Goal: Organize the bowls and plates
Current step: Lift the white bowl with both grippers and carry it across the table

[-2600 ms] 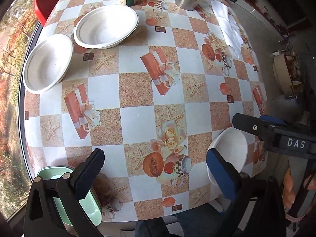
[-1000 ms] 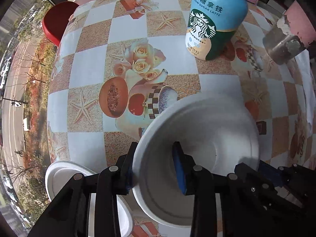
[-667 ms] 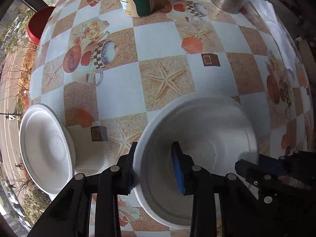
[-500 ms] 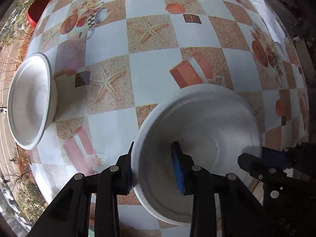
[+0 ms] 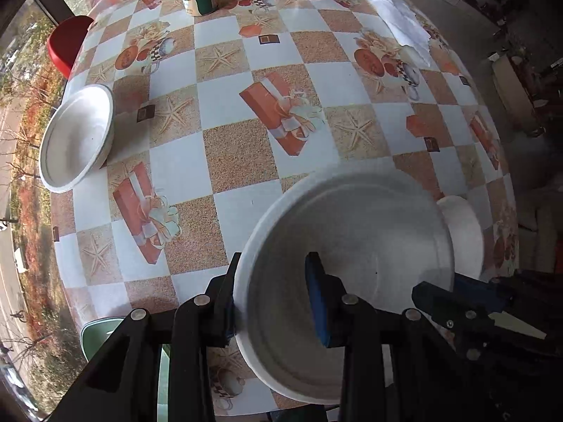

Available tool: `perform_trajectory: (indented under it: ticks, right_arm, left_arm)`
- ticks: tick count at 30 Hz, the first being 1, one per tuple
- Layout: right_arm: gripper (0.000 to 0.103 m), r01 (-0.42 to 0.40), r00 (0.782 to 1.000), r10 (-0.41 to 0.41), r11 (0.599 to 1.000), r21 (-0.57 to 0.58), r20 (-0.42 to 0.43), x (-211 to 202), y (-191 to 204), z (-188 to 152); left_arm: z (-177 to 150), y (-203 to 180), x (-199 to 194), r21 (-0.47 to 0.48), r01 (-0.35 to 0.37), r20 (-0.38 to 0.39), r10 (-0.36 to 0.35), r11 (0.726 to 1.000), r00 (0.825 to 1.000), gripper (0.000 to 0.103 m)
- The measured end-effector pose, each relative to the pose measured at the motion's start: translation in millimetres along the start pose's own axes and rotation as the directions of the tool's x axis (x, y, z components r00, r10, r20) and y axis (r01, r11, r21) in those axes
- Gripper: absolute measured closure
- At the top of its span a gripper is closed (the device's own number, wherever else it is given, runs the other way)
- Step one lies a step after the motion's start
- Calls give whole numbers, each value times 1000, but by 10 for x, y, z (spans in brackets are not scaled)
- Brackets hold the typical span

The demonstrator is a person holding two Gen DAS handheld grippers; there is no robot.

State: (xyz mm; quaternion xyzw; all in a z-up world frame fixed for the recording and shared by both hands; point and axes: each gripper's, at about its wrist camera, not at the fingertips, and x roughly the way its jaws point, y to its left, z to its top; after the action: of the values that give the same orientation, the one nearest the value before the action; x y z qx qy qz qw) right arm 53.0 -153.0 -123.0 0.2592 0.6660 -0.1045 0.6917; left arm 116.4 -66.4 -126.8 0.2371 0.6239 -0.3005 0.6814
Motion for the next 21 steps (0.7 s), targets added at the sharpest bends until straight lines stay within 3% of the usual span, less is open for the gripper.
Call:
perform_trajectory:
  ticks: [8, 16, 19, 21]
  right_arm:
    - [85, 30, 998, -37, 987, 156, 47, -289, -605, -469]
    - [85, 50, 997, -59, 984, 170, 46, -229, -1138, -493]
    - [85, 36, 998, -45, 984, 174, 46, -175, -1288, -474]
    - [85, 26, 998, -34, 988, 153, 48, -149, -1341, -460]
  left_arm:
    - [-25, -748, -60, 133, 29, 0, -29, 991, 1000, 67]
    - [6, -1241, 182, 151, -7, -50, 14, 989, 999, 66]
    - [11, -1305, 236, 143, -2, -62, 11, 990, 998, 56]
    - [3, -1319, 233, 141, -29, -61, 37, 990, 997, 41]
